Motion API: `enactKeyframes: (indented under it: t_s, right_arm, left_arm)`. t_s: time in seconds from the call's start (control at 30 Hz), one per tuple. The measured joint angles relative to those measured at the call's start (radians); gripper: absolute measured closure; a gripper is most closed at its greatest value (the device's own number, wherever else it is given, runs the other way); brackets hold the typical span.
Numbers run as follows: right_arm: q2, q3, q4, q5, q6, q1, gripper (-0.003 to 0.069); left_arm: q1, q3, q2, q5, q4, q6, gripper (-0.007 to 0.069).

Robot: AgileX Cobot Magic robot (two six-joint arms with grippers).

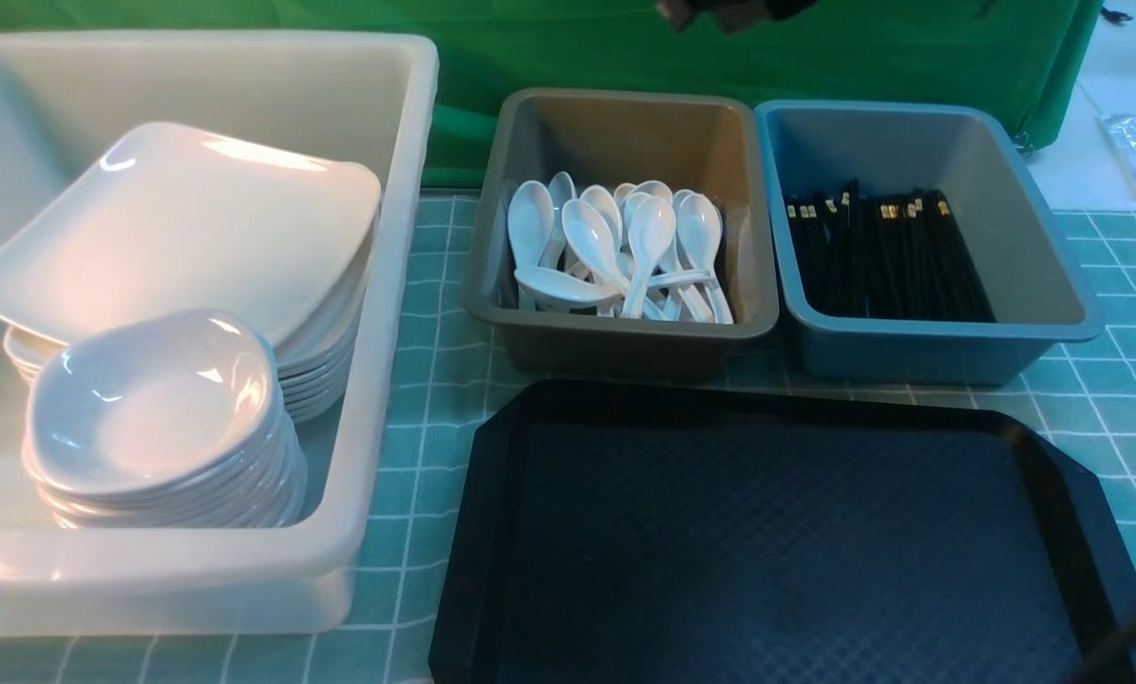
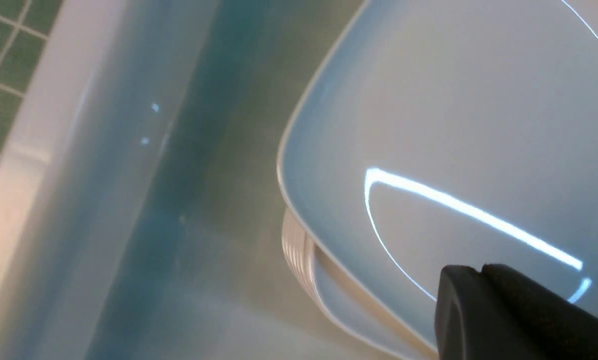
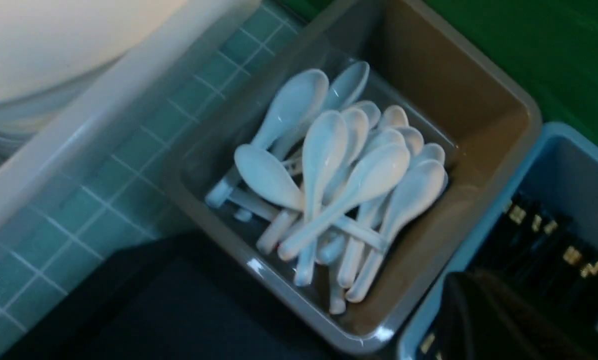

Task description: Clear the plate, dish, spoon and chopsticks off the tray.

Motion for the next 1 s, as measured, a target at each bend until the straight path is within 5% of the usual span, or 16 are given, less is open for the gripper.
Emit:
enactKeyframes:
  t_s: [0.5, 1.0]
  right_arm:
    - [-0.269, 0.386, -0.015, -0.010, 0.000, -0.106, 0.0637]
    - [-0.295, 0.395, -0.007, -0.066, 0.027, -0.105, 0.0637]
  left_arm:
    - [0.002, -0.112, 0.312, -0.170, 0.145, 0.016, 0.0615]
    - [0.002, -0.113, 0.288, 0.104, 0.062, 0.012, 0.0615]
